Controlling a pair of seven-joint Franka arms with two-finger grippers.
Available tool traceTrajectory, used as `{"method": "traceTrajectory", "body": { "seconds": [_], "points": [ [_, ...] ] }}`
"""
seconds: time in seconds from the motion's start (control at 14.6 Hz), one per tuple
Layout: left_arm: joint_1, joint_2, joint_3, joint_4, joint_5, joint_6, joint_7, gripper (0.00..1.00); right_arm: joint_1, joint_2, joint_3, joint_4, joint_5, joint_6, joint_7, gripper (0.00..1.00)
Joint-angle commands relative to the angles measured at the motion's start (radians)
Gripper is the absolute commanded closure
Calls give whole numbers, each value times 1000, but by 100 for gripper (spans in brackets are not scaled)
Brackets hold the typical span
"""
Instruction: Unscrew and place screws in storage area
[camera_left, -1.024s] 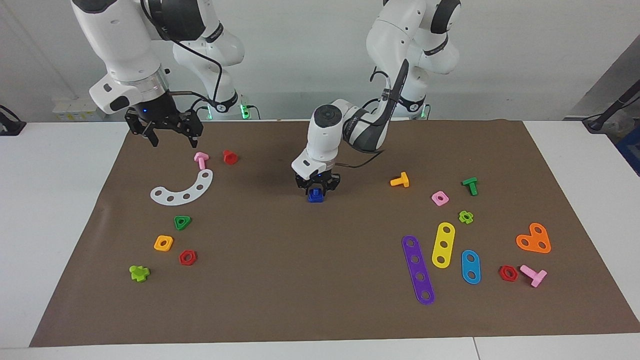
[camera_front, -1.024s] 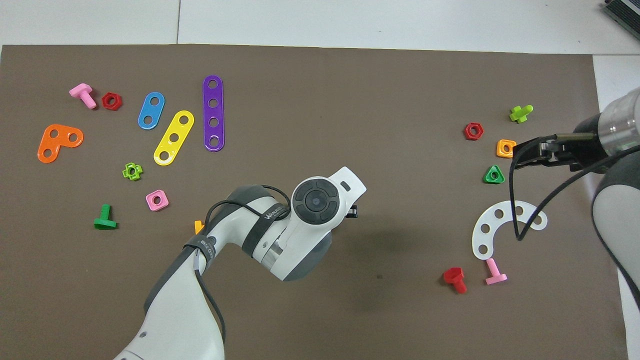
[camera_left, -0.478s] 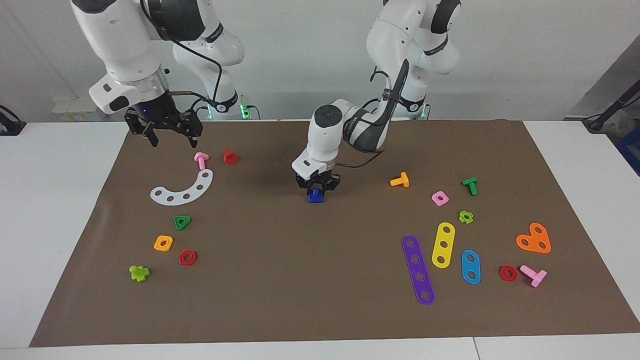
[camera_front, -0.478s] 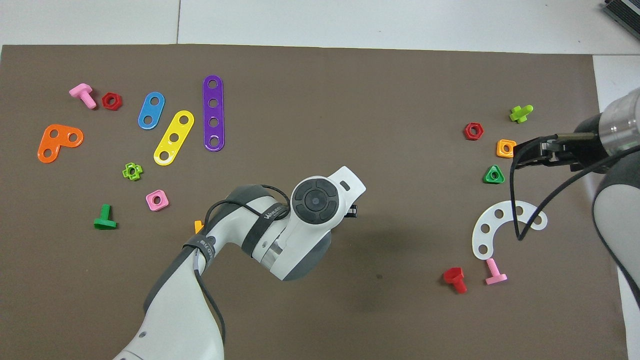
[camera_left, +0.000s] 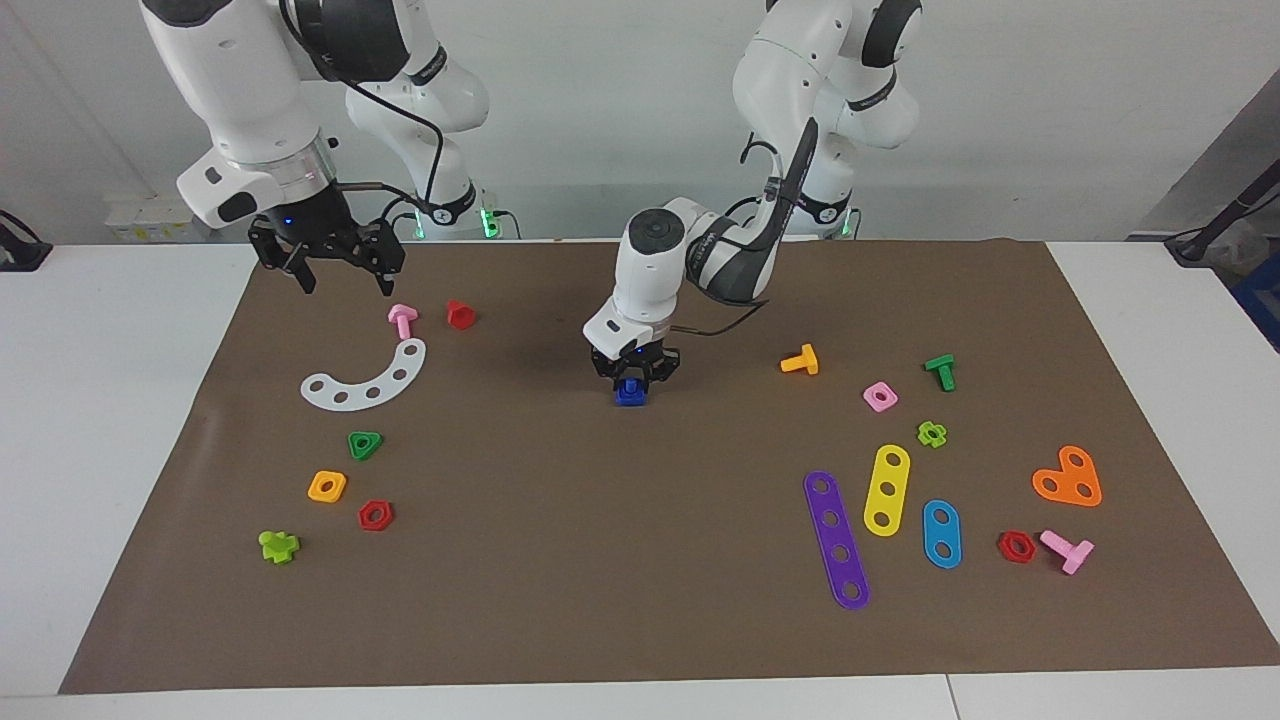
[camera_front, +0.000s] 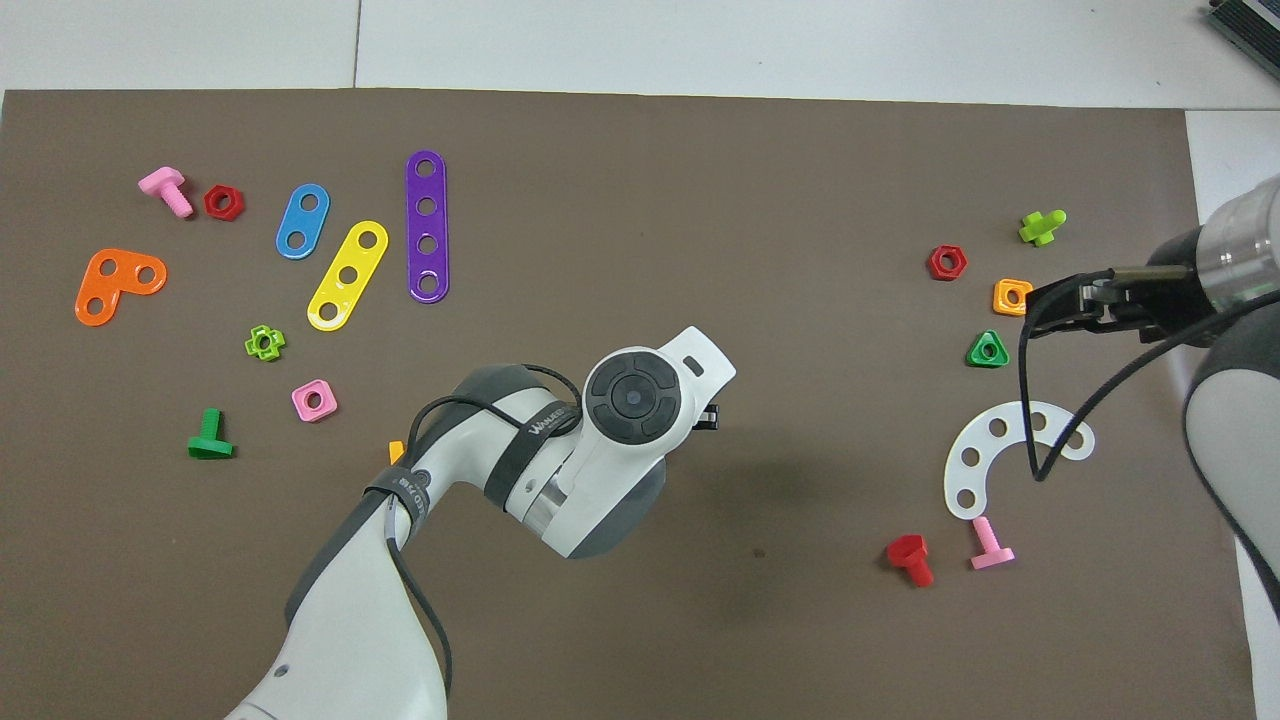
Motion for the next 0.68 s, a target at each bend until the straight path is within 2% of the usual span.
{"method": "traceTrajectory", "body": {
  "seconds": [0.0, 0.34, 0.41, 0.55, 0.61],
  "points": [
    [-13, -5, 13, 56, -17, -84, -15, 80, -5, -14, 3, -12, 18, -6, -21, 0],
    [2, 10, 15, 184, -19, -251, -20, 81, 2, -17, 11, -20, 18, 1, -15, 0],
    [14, 10, 18, 202, -34, -276, -19, 87, 13, -17, 11, -21, 18, 4, -15, 0],
    [83, 6, 18, 222, -95, -285, -17, 89, 39, -20, 11, -35, 18, 26, -11, 0],
    [106, 0, 18, 222, -101, -288, -12, 91, 53, -39, 11, -76, 18, 65, -11, 0]
  ]
}}
